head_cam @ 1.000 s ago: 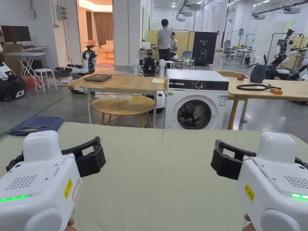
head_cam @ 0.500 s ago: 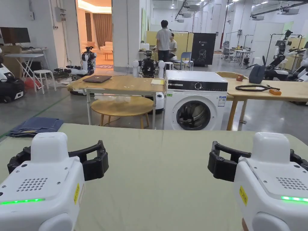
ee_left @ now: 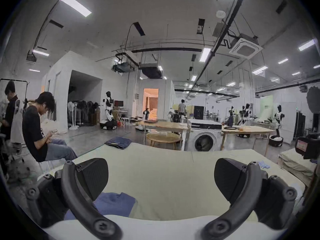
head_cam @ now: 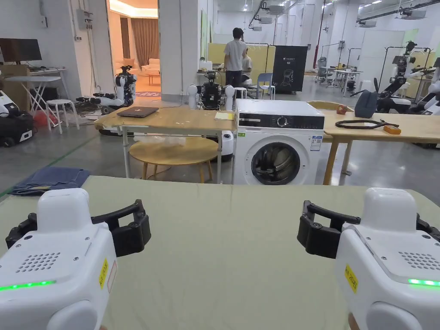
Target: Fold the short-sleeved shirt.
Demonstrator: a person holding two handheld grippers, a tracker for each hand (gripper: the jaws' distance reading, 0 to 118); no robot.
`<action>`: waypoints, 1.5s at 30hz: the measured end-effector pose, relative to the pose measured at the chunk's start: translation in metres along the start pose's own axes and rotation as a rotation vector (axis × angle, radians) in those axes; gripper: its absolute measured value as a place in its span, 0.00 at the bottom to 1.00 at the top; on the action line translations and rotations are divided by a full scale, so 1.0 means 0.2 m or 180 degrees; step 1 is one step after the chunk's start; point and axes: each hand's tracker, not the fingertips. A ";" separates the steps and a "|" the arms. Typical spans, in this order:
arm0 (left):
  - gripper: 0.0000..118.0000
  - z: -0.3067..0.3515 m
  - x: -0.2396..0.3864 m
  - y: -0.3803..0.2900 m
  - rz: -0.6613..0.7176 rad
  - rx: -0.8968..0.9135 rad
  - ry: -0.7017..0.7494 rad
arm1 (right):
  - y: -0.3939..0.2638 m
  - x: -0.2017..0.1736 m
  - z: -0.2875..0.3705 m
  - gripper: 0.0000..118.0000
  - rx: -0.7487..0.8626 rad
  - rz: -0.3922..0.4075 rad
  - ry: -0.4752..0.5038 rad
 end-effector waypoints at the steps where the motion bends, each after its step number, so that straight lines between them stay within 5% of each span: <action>1: 1.00 0.00 0.00 0.00 -0.0013 -0.0017 0.0003 | 0.00 0.00 0.00 1.00 -0.0001 -0.0006 0.0001; 10: 1.00 -0.01 0.00 0.00 0.0044 0.0045 -0.0074 | 0.00 0.01 0.00 1.00 -0.0018 -0.0013 0.0013; 11: 0.93 0.00 -0.01 -0.01 0.0087 0.0020 -0.0134 | -0.01 0.02 0.00 0.96 -0.0045 -0.0056 0.0047; 12: 0.55 0.00 -0.01 -0.01 0.0107 0.0037 -0.0145 | -0.01 0.03 0.01 0.64 -0.0036 -0.0093 0.0103; 13: 0.04 0.00 -0.01 -0.01 0.0107 0.0061 -0.0117 | -0.01 0.03 0.02 0.02 0.0049 -0.0091 0.0138; 15: 0.00 0.02 0.01 -0.02 0.0034 0.0138 0.0057 | -0.01 0.03 0.03 0.00 0.0119 0.0032 -0.0214; 17: 0.00 0.01 0.00 -0.02 0.0136 -0.0018 -0.0155 | 0.00 0.06 0.02 0.00 -0.0075 -0.0048 0.0155; 21: 0.00 0.03 0.02 -0.01 0.0065 0.0040 -0.0073 | -0.01 0.01 0.02 0.00 0.0003 -0.0061 -0.0047; 25: 0.00 0.06 -0.06 0.02 -0.0016 0.0047 0.0027 | 0.00 -0.08 -0.03 0.00 -0.0042 -0.0063 0.0097; 40: 0.00 0.74 -1.09 0.07 -0.0200 -0.0187 0.1949 | -0.09 -1.38 0.00 0.00 -0.0215 0.0029 0.2397; 45: 0.00 0.71 -1.20 0.04 -0.0202 -0.0380 0.1959 | -0.14 -1.55 0.07 0.00 -0.0295 0.0114 0.2648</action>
